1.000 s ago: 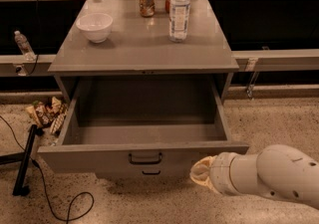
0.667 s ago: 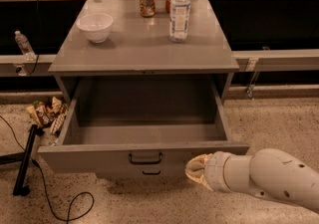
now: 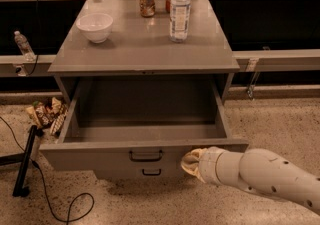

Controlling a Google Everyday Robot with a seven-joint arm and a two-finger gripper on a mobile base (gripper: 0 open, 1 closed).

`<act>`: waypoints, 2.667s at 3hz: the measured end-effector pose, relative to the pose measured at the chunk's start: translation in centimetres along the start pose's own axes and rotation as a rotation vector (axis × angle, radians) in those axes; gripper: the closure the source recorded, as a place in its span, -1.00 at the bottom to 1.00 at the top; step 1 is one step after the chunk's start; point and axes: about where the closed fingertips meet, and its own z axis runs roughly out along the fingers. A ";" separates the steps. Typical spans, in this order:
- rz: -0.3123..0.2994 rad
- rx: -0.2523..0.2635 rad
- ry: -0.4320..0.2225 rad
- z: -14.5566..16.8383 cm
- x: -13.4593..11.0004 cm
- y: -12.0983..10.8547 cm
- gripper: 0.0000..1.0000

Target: Close top drawer

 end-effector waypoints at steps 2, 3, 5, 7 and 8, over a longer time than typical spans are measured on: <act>-0.047 0.029 -0.038 4.6 -0.2 -4.1 1.00; -0.099 0.027 -0.054 8.2 0.2 -7.3 1.00; -0.143 0.018 -0.040 11.9 1.3 -11.1 1.00; -0.138 0.059 0.016 13.2 2.4 -14.3 1.00; -0.129 0.087 0.045 13.3 2.7 -15.4 1.00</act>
Offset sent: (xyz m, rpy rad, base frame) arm 0.1003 0.0210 -0.0248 0.0188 -0.0946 0.0569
